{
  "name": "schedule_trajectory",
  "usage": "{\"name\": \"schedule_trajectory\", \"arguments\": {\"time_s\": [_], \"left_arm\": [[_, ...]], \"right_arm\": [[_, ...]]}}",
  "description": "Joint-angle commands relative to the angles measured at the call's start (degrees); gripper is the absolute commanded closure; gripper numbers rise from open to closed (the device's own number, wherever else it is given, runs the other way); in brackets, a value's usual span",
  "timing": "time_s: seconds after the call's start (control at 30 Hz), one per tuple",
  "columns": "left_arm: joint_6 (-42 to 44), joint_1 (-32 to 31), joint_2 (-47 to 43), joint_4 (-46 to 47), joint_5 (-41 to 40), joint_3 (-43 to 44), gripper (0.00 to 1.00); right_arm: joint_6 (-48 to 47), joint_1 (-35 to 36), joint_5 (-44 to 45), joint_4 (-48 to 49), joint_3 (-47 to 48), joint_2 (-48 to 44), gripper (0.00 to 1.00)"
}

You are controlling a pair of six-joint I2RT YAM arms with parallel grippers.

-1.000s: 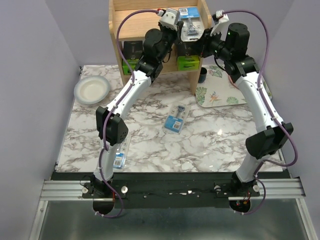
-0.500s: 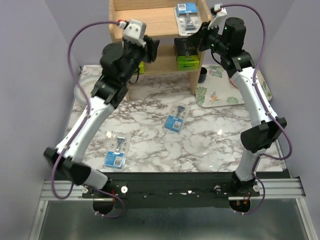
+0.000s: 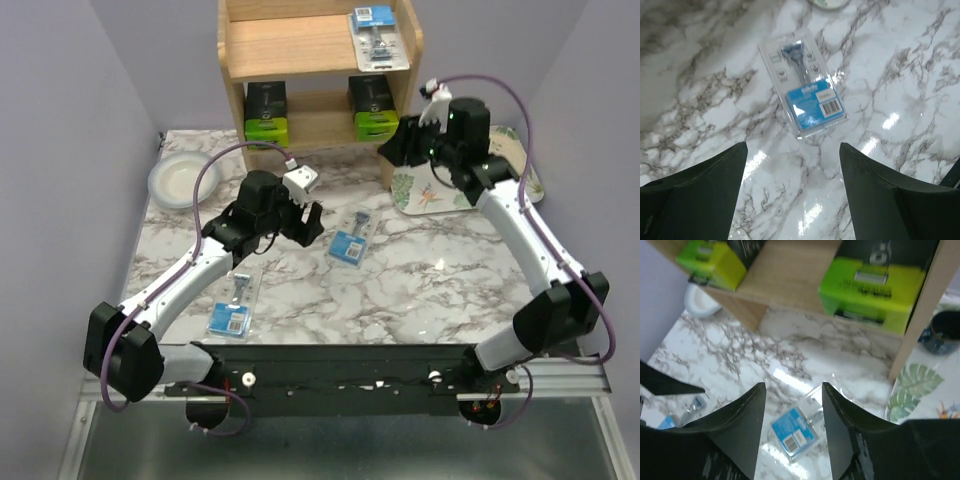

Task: Place and organize the shaving razors onto the shelf

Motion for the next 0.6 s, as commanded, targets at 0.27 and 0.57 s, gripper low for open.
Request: {"name": "schedule_trajectory", "arguments": {"time_s": [0.27, 0.57], "left_arm": [[-13.25, -4.68, 23.44, 3.24, -4.40, 8.94, 0.16], [-21.35, -6.17, 41.99, 2.62, -10.21, 26.25, 0.18]], "right_arm": [[6.37, 0.06, 1.98, 2.00, -36.34, -22.24, 0.36], [6.37, -2.04, 3.31, 0.50, -40.73, -26.47, 0.34]]}}
